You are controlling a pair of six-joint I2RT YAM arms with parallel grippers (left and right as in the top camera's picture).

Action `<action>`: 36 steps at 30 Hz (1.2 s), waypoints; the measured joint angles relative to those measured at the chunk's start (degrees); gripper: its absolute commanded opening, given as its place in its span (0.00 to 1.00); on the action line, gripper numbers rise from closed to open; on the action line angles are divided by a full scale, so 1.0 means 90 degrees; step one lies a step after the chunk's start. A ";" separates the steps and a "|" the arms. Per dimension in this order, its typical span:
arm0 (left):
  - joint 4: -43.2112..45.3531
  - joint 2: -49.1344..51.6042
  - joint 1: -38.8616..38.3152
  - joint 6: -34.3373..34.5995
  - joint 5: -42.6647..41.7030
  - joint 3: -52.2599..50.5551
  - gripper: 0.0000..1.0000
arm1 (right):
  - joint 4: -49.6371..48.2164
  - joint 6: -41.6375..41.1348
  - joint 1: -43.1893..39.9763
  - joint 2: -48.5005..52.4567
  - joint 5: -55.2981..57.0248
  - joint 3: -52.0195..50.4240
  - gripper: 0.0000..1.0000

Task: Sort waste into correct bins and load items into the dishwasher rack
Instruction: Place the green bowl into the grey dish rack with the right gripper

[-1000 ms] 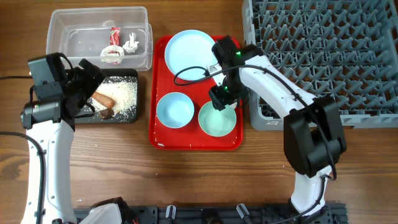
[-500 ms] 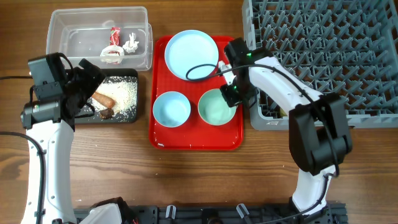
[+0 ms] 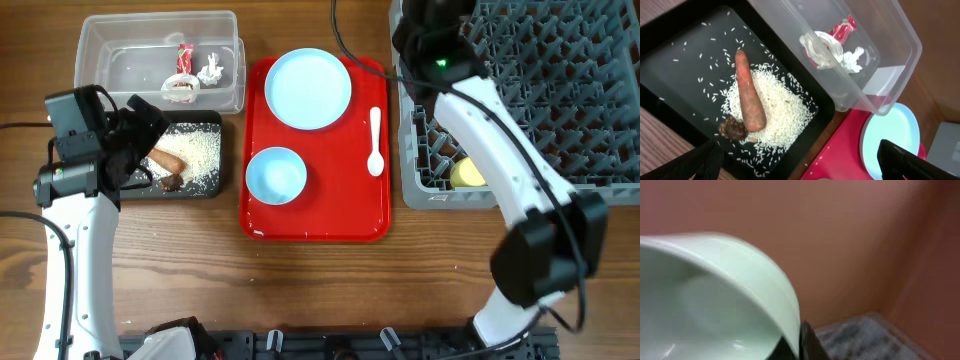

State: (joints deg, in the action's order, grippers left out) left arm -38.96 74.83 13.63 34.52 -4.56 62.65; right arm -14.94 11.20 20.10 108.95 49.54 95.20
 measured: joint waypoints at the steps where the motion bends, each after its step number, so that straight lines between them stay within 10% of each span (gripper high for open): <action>1: -0.0005 0.0000 0.0000 0.0000 -0.0005 0.0000 1.00 | -0.0882 0.0712 -0.0083 0.0321 0.0180 -0.0010 0.04; 6: -0.0005 0.0000 0.0000 0.0000 -0.0007 0.0000 1.00 | -0.2132 0.2963 -0.0566 0.2089 0.0481 -0.0022 0.04; 33: -0.0005 0.0000 0.0000 0.0000 -0.0007 0.0000 1.00 | -0.0449 0.1615 -0.0901 0.2540 -0.0223 -0.0012 0.05; 36: -0.0005 0.0000 0.0000 -0.0002 -0.0007 0.0000 1.00 | -0.0221 0.1610 -0.0831 0.2538 -0.0073 -0.0012 0.19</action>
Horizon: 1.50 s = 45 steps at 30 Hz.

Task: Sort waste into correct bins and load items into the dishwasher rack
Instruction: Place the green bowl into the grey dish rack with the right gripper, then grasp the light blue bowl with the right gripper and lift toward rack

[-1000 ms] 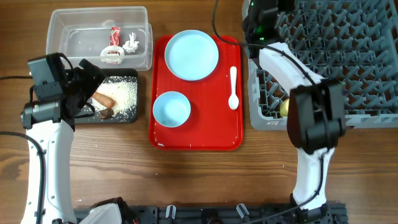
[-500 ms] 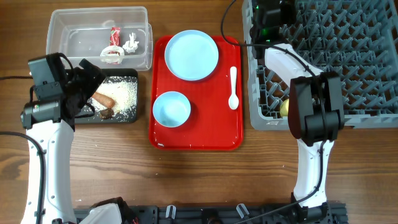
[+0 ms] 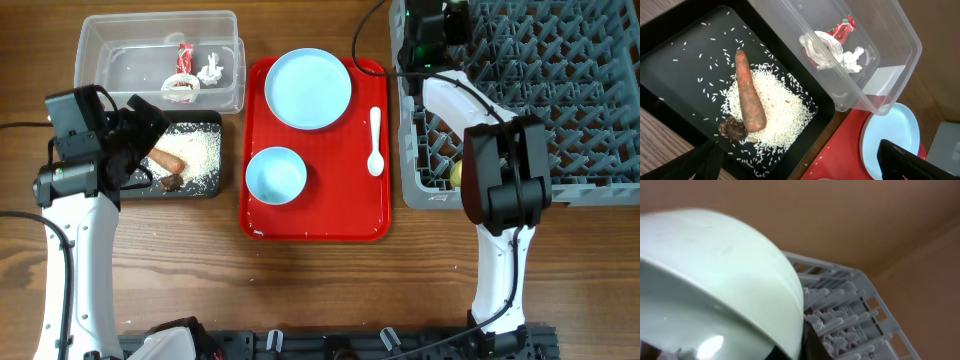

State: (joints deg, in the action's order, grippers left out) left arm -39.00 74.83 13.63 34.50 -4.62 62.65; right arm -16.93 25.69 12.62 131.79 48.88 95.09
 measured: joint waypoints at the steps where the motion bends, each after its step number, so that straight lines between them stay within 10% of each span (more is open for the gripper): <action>1: 0.0000 0.0000 0.0000 0.0002 0.0000 0.0000 1.00 | 0.0146 0.0005 0.0029 0.0000 -0.0015 0.0000 0.28; 10: 0.0000 0.0000 0.0000 0.0000 0.0000 0.0000 1.00 | 0.0503 0.0233 0.0571 0.0002 -0.0165 -0.0007 0.67; 14: -0.0002 0.0000 0.0000 0.0002 0.0000 0.0000 1.00 | 0.0500 0.0296 0.0692 0.0002 -0.0168 -0.0005 1.00; 22: 0.0000 0.0000 0.0000 0.0000 0.0000 0.0000 1.00 | 0.1481 -0.0673 0.0862 -0.0461 -0.0814 -0.0029 0.99; 28: 0.0002 0.0000 0.0000 0.0000 0.0000 0.0000 1.00 | 0.4993 -0.3402 0.0894 -0.2866 -0.5302 0.0032 0.98; 34: -0.0002 0.0000 0.0000 0.0002 0.0000 0.0000 1.00 | 0.6579 -0.5285 0.1375 -0.3169 -0.7667 -0.0459 0.85; 42: -0.0002 0.0000 0.0000 0.0002 0.0000 0.0000 1.00 | 0.6392 -0.6951 0.2671 -0.2365 -0.7842 -0.1719 0.67; 45: 0.0000 0.0000 0.0000 0.0002 0.0000 0.0000 1.00 | 0.6375 -0.7138 0.2688 -0.2001 -0.7830 -0.1719 0.44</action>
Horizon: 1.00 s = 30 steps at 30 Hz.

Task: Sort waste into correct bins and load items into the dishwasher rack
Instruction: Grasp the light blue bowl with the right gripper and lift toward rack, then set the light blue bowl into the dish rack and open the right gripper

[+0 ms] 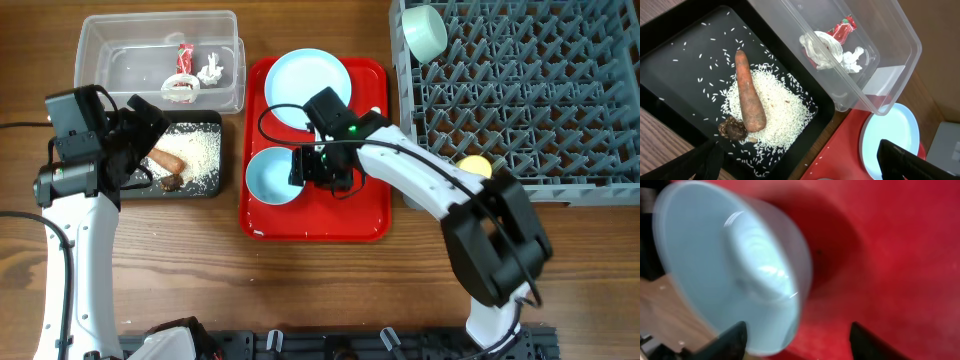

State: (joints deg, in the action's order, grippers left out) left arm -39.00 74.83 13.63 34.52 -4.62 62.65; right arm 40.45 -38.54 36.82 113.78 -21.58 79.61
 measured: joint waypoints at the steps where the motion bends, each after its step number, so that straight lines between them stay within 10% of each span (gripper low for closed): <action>1: 0.0000 0.0000 0.0000 0.0000 0.0000 0.0000 1.00 | 0.0000 -0.0100 -0.0012 0.0117 -0.0005 -0.0005 0.33; 8: 0.0000 0.0000 0.0000 -0.0002 0.0000 0.0000 1.00 | -0.0075 -0.0282 -0.0010 0.0194 0.0119 -0.0027 0.04; 20: -0.0002 0.0000 0.0000 -0.0002 0.0000 0.0000 1.00 | 0.0561 0.0262 -0.0017 -0.0381 0.0794 0.0092 0.04; 30: -0.0002 0.0000 0.0000 -0.0002 0.0000 0.0000 1.00 | 0.0959 0.1090 -0.0714 -0.2698 0.8034 0.0505 0.04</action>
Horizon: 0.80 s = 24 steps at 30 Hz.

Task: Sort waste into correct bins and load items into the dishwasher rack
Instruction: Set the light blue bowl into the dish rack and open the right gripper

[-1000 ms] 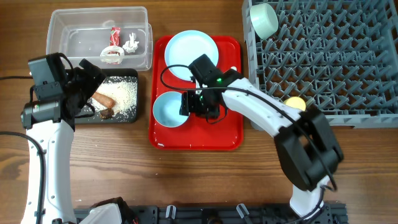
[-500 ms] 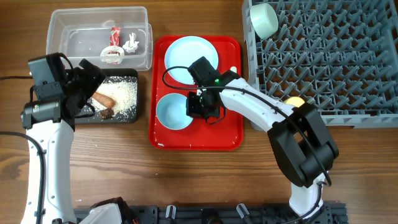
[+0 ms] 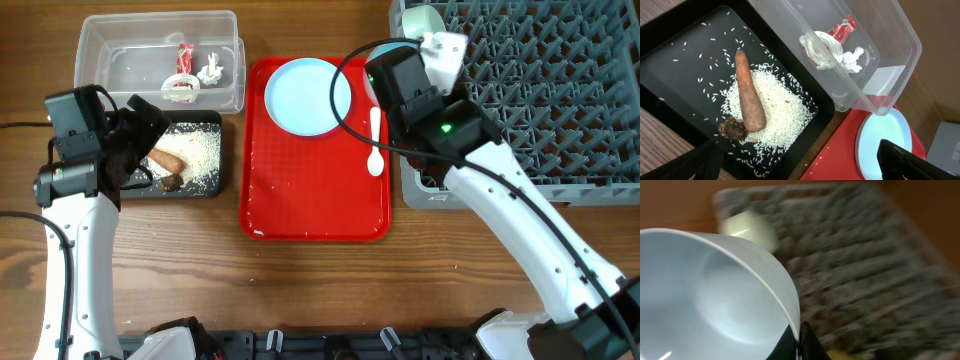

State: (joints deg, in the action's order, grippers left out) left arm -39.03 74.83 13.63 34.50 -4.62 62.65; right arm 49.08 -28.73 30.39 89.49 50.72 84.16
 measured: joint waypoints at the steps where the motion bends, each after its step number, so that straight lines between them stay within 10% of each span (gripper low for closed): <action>1: 0.0002 0.0000 0.0000 0.0000 0.0000 0.0000 1.00 | -0.0053 0.0209 -0.0083 0.0058 0.0583 0.0000 0.04; 13: 0.0002 0.0000 0.0000 0.0000 0.0000 0.0000 1.00 | -0.3810 0.6647 -0.0913 0.2106 0.2659 -0.0036 0.04; 24: 0.0002 0.0000 0.0000 0.0002 0.0000 0.0000 1.00 | -0.4058 0.7924 -0.0918 0.2953 0.2686 -0.0036 0.04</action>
State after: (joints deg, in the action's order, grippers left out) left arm -39.00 74.83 13.63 34.52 -4.62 62.65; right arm 12.56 42.59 22.13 116.07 74.89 83.83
